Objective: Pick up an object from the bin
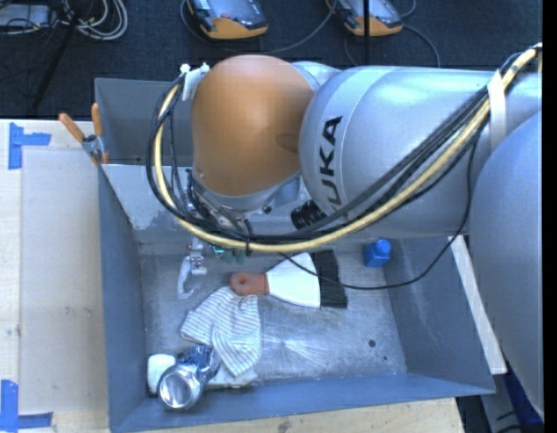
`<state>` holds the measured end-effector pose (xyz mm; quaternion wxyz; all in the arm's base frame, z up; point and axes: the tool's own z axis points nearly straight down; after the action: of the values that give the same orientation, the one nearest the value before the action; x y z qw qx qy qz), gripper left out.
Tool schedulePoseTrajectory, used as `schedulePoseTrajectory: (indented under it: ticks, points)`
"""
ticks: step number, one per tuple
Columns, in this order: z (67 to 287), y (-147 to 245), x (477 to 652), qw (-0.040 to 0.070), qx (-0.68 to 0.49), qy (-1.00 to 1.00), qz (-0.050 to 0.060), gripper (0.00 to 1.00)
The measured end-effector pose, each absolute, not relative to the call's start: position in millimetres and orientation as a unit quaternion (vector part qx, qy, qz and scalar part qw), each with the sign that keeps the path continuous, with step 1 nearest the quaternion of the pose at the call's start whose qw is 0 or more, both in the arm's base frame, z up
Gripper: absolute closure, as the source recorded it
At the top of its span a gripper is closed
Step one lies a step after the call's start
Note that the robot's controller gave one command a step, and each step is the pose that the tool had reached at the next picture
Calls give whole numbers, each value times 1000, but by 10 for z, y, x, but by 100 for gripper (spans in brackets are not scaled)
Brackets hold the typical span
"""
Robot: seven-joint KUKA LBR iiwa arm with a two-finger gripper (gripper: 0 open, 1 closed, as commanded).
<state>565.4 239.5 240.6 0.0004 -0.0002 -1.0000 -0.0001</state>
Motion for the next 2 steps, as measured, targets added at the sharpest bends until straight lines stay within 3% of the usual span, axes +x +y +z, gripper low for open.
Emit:
schedulePoseTrajectory:
  ticks: [1, 2]
  points:
    - [1856, 2366, 5787, -3, -22, -1000, -1, 0]
    - [1561, 2178, 5793, 4, -114, -994, 1, 0]
